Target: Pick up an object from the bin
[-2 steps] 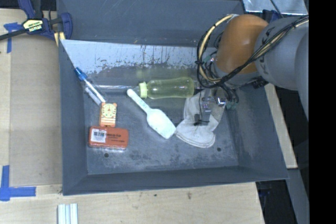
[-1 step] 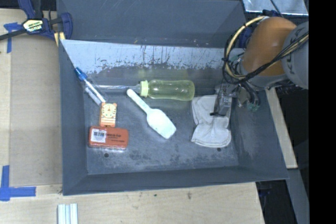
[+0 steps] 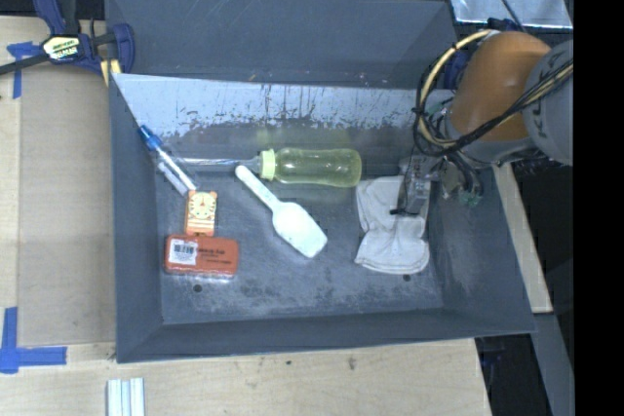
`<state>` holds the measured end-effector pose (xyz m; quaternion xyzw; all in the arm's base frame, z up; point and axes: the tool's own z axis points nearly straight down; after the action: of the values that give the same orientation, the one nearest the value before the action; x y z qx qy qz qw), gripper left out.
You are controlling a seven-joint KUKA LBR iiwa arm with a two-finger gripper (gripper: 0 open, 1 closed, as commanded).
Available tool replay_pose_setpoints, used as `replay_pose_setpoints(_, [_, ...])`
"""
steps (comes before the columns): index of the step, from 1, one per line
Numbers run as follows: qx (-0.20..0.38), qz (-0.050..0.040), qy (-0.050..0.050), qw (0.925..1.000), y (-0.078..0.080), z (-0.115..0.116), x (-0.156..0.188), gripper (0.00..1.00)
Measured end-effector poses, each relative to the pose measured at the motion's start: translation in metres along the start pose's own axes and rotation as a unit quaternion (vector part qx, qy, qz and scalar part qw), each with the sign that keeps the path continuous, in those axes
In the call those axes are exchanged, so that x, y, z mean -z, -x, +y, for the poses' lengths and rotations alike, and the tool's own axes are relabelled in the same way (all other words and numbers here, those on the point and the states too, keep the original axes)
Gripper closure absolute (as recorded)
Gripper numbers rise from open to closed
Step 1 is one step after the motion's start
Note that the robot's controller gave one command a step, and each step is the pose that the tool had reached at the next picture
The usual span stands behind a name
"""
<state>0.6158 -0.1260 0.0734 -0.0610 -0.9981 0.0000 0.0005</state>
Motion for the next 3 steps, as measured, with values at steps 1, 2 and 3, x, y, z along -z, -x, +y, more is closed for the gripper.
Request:
replay_pose_setpoints(1, [0.078, 0.0017, 0.001, 0.9969, -0.009, -0.005, 0.025, 1.00])
replay_pose_setpoints(2, [0.115, 0.0005, 0.001, 0.9934, -0.013, -0.008, 0.040, 1.00])
replay_pose_setpoints(3, [0.168, -0.0046, -0.001, 0.9858, -0.015, -0.001, 0.068, 1.00])
